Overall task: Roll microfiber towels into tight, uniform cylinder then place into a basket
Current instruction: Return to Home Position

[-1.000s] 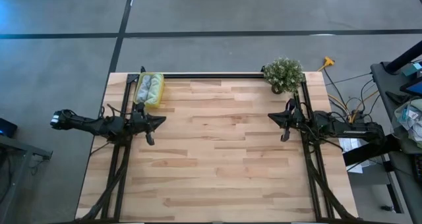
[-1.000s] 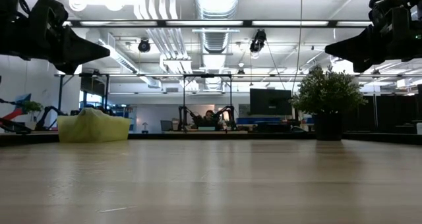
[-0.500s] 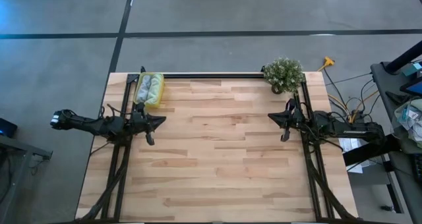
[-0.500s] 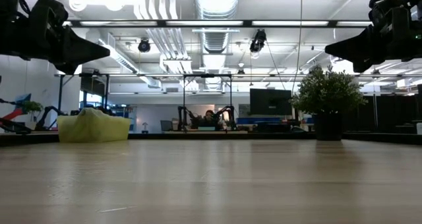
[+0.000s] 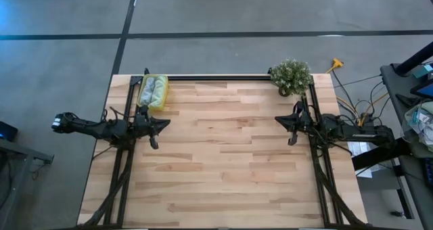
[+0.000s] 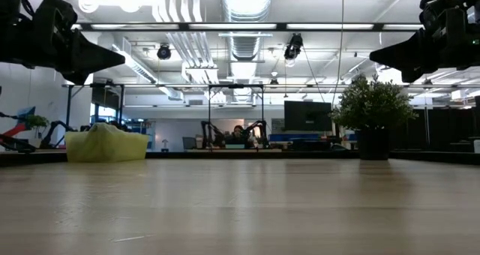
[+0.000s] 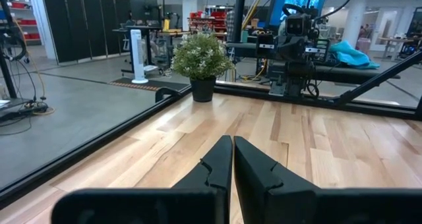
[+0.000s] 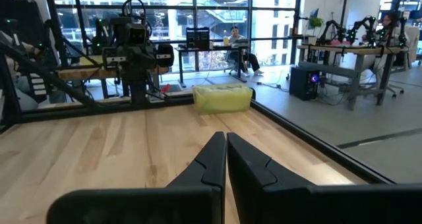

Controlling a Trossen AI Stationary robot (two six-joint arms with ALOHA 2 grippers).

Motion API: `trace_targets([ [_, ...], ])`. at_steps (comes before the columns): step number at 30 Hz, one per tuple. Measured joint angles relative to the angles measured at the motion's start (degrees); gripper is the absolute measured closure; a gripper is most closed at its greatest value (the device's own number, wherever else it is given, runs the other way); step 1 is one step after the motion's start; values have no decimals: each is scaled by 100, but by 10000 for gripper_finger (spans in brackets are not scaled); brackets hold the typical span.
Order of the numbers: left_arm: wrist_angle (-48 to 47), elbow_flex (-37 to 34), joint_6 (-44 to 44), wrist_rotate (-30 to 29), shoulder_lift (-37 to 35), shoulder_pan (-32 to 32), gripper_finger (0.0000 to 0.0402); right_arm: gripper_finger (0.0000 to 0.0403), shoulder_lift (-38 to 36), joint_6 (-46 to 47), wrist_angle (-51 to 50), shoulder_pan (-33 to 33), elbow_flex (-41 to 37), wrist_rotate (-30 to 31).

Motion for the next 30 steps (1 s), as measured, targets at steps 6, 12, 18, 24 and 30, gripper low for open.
trace_targets([
  [6,-4,0,1,0,14,0,402,394,0,1,0,0,0,0],
  [12,-2,0,0,0,37,0,402,394,0,-1,0,-2,0,0],
  [18,-2,0,1,0,42,0,402,394,0,1,1,0,0,0],
  [24,-5,0,0,0,58,0,402,394,0,0,1,-1,0,0],
  [30,-4,0,1,0,59,0,402,394,0,-1,0,-2,0,0],
])
